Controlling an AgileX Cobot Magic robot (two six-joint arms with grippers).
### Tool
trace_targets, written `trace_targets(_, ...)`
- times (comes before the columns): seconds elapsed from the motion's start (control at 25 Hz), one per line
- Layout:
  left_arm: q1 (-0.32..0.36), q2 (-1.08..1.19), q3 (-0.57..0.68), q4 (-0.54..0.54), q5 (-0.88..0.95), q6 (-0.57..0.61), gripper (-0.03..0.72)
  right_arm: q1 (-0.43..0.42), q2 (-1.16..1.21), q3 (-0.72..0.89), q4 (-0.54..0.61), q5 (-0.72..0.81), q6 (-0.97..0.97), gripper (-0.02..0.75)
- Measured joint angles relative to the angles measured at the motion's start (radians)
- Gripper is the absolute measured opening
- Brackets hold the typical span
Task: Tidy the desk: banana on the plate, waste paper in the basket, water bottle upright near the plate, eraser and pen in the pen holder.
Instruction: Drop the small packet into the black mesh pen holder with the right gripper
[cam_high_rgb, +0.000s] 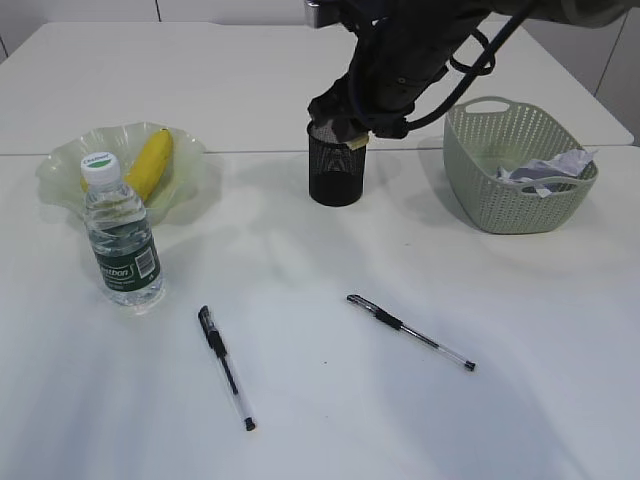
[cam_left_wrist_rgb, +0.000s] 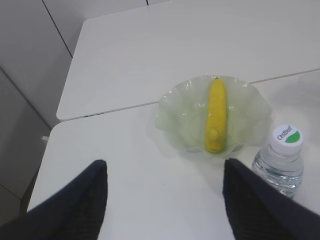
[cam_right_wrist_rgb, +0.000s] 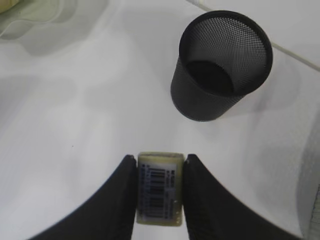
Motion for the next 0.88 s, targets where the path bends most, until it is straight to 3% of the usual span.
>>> trace_targets(0.88, 0.000, 0.000, 0.000, 0.000, 0.000, 0.000, 0.517, -0.041, 0.030, -0.003, -0.011, -0.244, 0.004, 0.221)
